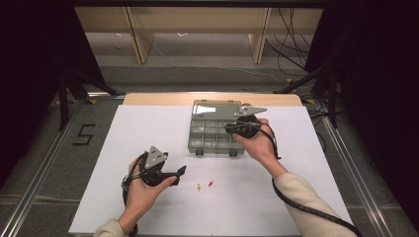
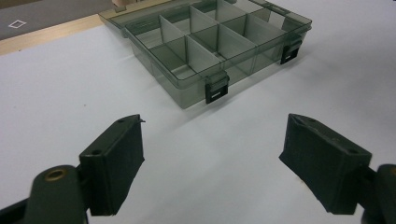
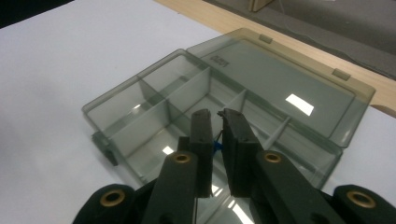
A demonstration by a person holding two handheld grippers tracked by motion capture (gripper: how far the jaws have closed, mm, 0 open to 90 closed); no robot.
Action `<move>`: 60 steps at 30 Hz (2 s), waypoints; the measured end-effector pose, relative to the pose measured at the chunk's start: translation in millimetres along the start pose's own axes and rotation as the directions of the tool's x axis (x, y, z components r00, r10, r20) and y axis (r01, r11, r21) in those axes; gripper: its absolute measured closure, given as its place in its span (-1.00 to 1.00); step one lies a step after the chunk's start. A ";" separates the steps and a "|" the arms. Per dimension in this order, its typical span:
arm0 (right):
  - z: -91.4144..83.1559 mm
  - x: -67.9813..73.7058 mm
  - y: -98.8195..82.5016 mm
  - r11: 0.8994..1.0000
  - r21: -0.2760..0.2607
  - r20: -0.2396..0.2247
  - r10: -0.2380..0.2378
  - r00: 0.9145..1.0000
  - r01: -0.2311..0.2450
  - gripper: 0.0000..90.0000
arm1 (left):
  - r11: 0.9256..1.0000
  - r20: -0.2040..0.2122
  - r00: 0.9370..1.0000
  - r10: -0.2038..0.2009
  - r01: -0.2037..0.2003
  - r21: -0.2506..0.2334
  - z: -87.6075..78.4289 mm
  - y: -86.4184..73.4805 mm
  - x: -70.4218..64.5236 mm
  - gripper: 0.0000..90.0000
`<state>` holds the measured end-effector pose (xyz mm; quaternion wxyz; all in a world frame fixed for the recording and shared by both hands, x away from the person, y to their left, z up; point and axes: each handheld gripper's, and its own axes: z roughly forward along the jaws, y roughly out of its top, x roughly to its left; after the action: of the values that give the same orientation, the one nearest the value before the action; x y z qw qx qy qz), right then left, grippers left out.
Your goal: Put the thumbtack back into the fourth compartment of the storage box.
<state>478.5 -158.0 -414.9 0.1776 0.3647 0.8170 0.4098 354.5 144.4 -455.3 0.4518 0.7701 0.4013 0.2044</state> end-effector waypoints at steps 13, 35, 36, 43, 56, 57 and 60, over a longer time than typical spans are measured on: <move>5.6 -28.2 1.2 0.999 -0.017 0.064 0.053 0.997 -0.052 0.86 | 1.000 -0.001 1.000 0.009 -0.009 0.009 -0.8 -0.1 1.4 -0.56; 24.1 -44.5 -14.3 0.999 -0.004 0.131 0.035 0.991 -0.034 0.74 | 1.000 -0.001 1.000 -0.004 0.004 0.003 0.0 -0.7 1.3 -0.56; 23.0 -42.7 -14.4 0.998 0.012 0.133 0.061 0.989 -0.063 0.66 | 1.000 -0.002 1.000 -0.009 0.009 0.002 -0.1 -0.8 1.1 -0.56; 20.4 -39.1 -11.7 0.998 0.002 0.107 0.058 0.993 -0.059 0.14 | 1.000 -0.007 1.000 -0.004 0.005 0.005 -1.6 -0.4 0.7 -0.57; 0.3 22.2 -14.3 0.992 0.121 -0.112 -0.018 0.993 0.032 -0.56 | 1.000 -0.003 1.000 0.005 -0.005 0.006 -4.4 0.3 1.8 -0.59; 1.5 27.7 -17.7 0.992 0.116 -0.122 -0.044 0.992 0.059 -0.58 | 1.000 -0.003 1.000 0.005 -0.005 0.006 -4.3 0.2 1.8 -0.59; -2.0 40.4 -25.7 0.981 0.161 -0.190 -0.073 0.979 0.104 -0.60 | 1.000 -0.001 1.000 0.003 -0.002 0.008 -4.2 0.1 1.7 -0.60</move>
<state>438.6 -139.4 -433.8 0.0880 0.3023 0.8774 0.3621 352.7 147.9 -453.2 0.4482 0.7723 0.4014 0.2037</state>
